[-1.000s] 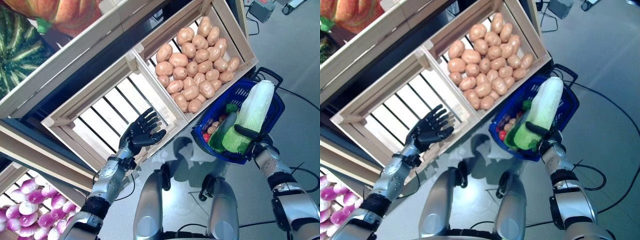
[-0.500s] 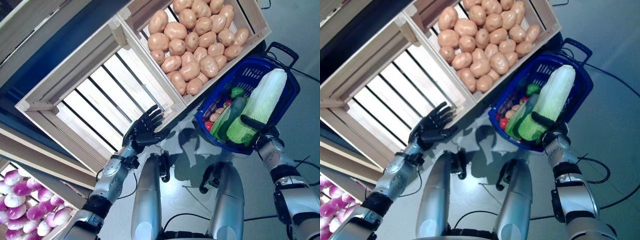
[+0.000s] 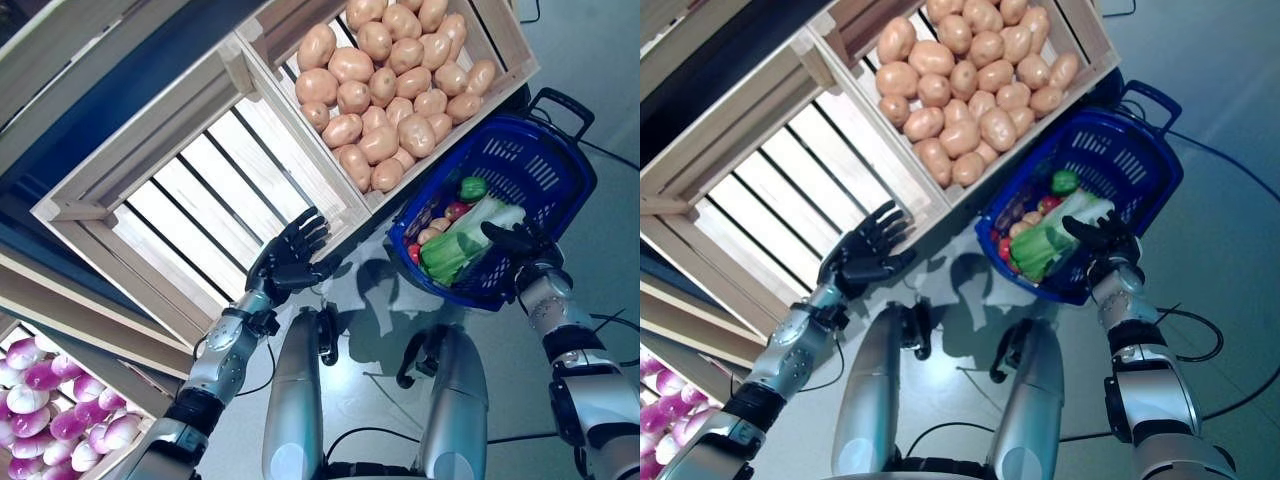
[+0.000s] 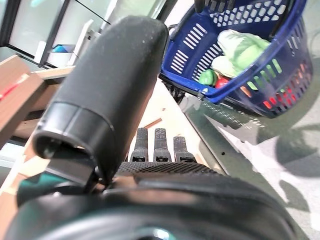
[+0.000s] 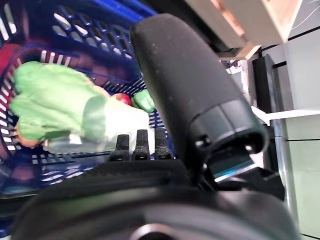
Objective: Put vegetables into the basket
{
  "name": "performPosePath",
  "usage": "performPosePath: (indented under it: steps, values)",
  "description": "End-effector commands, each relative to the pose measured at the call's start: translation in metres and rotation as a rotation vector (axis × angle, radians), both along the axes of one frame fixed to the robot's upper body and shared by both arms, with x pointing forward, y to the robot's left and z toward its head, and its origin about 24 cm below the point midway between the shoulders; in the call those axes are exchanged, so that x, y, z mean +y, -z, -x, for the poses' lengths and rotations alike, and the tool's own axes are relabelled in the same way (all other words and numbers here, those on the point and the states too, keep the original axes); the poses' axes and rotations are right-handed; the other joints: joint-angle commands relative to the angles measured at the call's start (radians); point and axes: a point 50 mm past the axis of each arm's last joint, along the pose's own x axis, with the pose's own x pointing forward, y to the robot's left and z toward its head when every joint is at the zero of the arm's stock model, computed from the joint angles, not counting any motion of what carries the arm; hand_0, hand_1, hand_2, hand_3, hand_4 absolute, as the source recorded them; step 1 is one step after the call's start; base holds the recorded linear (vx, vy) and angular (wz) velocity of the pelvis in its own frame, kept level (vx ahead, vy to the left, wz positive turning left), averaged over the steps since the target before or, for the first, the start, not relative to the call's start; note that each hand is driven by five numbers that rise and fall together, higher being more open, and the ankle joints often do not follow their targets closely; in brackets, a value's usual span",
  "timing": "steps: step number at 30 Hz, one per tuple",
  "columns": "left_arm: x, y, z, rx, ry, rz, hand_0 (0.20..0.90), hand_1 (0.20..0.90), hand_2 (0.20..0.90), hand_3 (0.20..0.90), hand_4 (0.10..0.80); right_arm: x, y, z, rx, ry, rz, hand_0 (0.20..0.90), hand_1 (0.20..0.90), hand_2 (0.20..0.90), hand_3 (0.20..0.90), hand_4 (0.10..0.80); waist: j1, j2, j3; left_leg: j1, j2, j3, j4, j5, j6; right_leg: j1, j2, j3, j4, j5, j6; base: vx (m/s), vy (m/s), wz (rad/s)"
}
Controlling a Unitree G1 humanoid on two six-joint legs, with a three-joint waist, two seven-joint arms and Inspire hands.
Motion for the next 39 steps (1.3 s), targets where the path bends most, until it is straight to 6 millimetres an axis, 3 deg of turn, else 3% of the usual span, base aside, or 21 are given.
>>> performPosePath:
  steps: [1,6,10,13,16,22,25,26,29,36,39]
  values:
    - [-0.004,-0.044,-0.004,-0.231,0.05,0.068,0.9,0.9,0.9,0.9,0.8,-0.014,-0.05,-0.009,-0.24,0.041,0.007,0.9,0.9,0.9,0.9,0.8,0.013,-0.016,-0.006,0.207,-0.021,0.06,-0.047,-0.134,0.051,0.124,0.027,-0.008,-0.137,0.128,-0.03,0.058,0.025,-0.01]
    - [0.003,-0.033,-0.001,-0.184,0.028,0.053,0.9,0.9,0.9,0.9,0.8,-0.001,-0.021,-0.002,-0.193,0.011,-0.053,0.9,0.9,0.9,0.9,0.8,0.022,-0.042,-0.04,0.357,-0.026,0.052,-0.221,-0.072,0.044,0.281,0.054,-0.023,-0.299,0.183,-0.019,0.096,0.015,-0.03]
    - [0.008,-0.016,0.003,-0.109,-0.022,-0.011,0.9,0.9,0.9,0.9,0.8,0.02,0.012,0.008,-0.132,-0.044,-0.082,0.9,0.9,0.9,0.9,0.8,0.024,-0.063,-0.116,0.515,-0.032,0.067,-0.452,0.018,0.02,0.452,0.108,-0.047,-0.549,0.256,-0.007,0.133,0.013,-0.07]
    - [0.008,-0.007,0.004,-0.063,-0.05,-0.032,0.9,0.9,0.9,0.9,0.8,0.03,0.025,0.013,-0.108,-0.068,-0.106,0.9,0.9,0.9,0.9,0.8,0.024,-0.072,-0.16,0.598,-0.042,0.078,-0.576,0.067,0.009,0.543,0.143,-0.054,-0.696,0.296,-0.002,0.105,0.016,-0.14]
    - [0.012,0.014,0.01,0.019,-0.1,-0.116,0.9,0.9,0.9,0.9,0.8,0.041,0.05,0.027,-0.073,-0.093,-0.15,0.9,0.9,0.9,0.9,0.8,0.019,-0.082,-0.228,0.698,-0.059,0.084,-0.73,0.123,0.002,0.647,0.184,-0.044,-0.867,0.343,0.009,0.15,0.017,-0.14]
    - [0.016,0.061,0.032,0.178,-0.143,-0.308,0.9,0.9,0.9,0.9,0.8,0.076,0.101,0.066,-0.011,-0.184,-0.264,0.9,0.9,0.9,0.9,0.8,-0.007,-0.087,-0.345,0.863,-0.087,0.104,-1.014,0.226,0.003,0.788,0.229,-0.019,-1.121,0.437,0.03,0.094,0.044,-0.06]
    - [0.013,0.079,0.045,0.204,-0.108,-0.434,0.9,0.9,0.9,0.9,0.8,0.094,0.125,0.088,0.061,-0.243,-0.269,0.9,0.9,0.9,0.9,0.8,-0.021,-0.086,-0.376,0.907,-0.093,0.113,-1.09,0.25,0.003,0.821,0.243,-0.003,-1.191,0.467,0.037,0.066,0.053,-0.06]
    - [0.012,0.091,0.057,0.224,-0.095,-0.517,0.9,0.9,0.9,0.9,0.8,0.109,0.143,0.107,0.13,-0.287,-0.315,0.9,0.9,0.9,0.9,0.8,-0.034,-0.084,-0.394,0.937,-0.093,0.126,-1.137,0.264,0.002,0.842,0.251,0.001,-1.235,0.484,0.041,0.074,0.059,-0.18]
    - [0.009,0.105,0.071,0.229,-0.048,-0.621,0.9,0.9,0.9,0.9,0.8,0.123,0.163,0.131,0.24,-0.347,-0.348,0.9,0.9,0.9,0.9,0.8,-0.05,-0.081,-0.41,0.958,-0.097,0.138,-1.176,0.274,0.002,0.866,0.262,0.007,-1.291,0.51,0.046,0.036,0.044,-0.22]
    - [0.0,0.131,0.096,0.327,0.007,-0.639,0.9,0.9,0.9,0.9,0.8,0.147,0.187,0.167,0.374,-0.42,-0.378,0.9,0.9,0.9,0.9,0.8,-0.067,-0.074,-0.416,0.959,-0.105,0.139,-1.176,0.264,0.006,0.87,0.262,0.002,-1.3,0.513,0.049,-0.001,0.003,-0.01]
    - [-0.005,0.143,0.107,0.39,0.018,-0.615,0.9,0.9,0.9,0.9,0.8,0.158,0.192,0.174,0.404,-0.461,-0.38,0.9,0.9,0.9,0.9,0.8,-0.071,-0.068,-0.415,0.962,-0.11,0.132,-1.176,0.26,0.007,0.877,0.261,-0.002,-1.3,0.508,0.05,0.002,0.011,0.0]
